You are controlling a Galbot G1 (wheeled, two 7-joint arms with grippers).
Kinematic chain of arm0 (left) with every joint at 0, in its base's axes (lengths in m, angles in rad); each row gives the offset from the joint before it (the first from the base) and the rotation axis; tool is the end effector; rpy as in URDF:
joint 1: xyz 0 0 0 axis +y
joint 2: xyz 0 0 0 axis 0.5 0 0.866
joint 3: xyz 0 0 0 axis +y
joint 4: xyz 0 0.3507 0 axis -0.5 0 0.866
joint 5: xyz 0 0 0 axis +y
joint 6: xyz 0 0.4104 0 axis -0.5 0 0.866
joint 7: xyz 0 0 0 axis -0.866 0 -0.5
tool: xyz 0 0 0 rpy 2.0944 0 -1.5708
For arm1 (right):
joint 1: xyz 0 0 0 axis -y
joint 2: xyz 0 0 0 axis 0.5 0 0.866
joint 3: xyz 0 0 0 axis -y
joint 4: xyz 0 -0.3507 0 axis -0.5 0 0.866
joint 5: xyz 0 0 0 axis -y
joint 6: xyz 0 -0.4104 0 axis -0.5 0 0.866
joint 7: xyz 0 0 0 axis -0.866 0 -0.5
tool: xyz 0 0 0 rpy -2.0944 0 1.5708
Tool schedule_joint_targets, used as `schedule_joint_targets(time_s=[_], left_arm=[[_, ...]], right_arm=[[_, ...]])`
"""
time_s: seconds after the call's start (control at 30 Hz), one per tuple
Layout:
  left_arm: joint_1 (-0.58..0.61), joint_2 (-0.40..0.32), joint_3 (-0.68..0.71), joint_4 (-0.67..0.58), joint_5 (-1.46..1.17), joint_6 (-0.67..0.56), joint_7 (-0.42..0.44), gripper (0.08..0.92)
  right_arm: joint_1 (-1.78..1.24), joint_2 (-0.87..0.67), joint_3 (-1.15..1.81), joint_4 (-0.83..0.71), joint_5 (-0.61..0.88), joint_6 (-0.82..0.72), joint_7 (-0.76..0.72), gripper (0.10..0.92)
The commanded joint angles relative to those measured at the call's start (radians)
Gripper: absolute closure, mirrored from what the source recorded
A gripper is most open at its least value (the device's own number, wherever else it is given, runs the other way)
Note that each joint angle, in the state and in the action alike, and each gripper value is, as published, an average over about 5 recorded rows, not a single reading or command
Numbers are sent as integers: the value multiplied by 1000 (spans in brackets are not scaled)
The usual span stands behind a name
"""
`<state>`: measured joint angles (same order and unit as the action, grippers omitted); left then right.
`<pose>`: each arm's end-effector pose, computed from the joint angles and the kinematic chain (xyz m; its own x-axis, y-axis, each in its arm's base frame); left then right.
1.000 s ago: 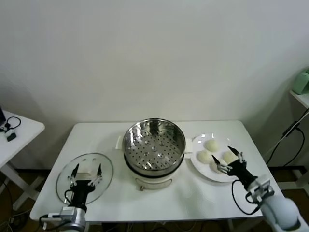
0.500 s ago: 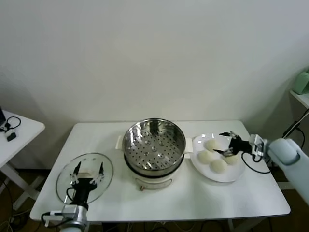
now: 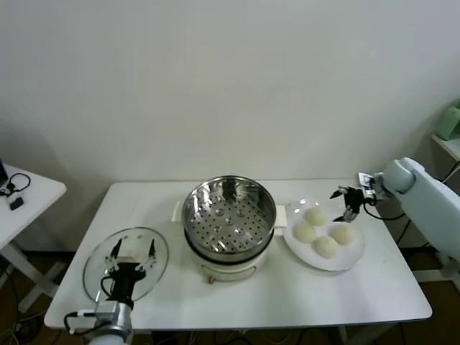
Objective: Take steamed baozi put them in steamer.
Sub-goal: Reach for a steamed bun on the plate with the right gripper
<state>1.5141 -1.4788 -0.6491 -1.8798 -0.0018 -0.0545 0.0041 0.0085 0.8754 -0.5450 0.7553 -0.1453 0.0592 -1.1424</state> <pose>0.2471 0.0695 -0.3714 -0.9925 -0.0799 0.0922 -0.0670 0.9885 0.1356 0.6382 -0.2268 -0.2056 -0.2528 -0.2321 0.9393 -0.9674 0.0483 -0.2485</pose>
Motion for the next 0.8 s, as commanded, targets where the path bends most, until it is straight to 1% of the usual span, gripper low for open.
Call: schedule_joint_targets(time_s=[0.03, 0.43, 0.8], left_arm=[[-1, 3, -1, -2, -7, 3, -3, 177], [-4, 7, -4, 5, -19, 6, -4, 177], [-2, 4, -5, 10, -19, 5, -5, 177]], right_arm=[[92, 145, -78, -169, -153, 23, -52, 203], [8, 227, 62, -249, -291, 81, 27, 203], [-5, 262, 102, -286, -316, 91, 63, 203]])
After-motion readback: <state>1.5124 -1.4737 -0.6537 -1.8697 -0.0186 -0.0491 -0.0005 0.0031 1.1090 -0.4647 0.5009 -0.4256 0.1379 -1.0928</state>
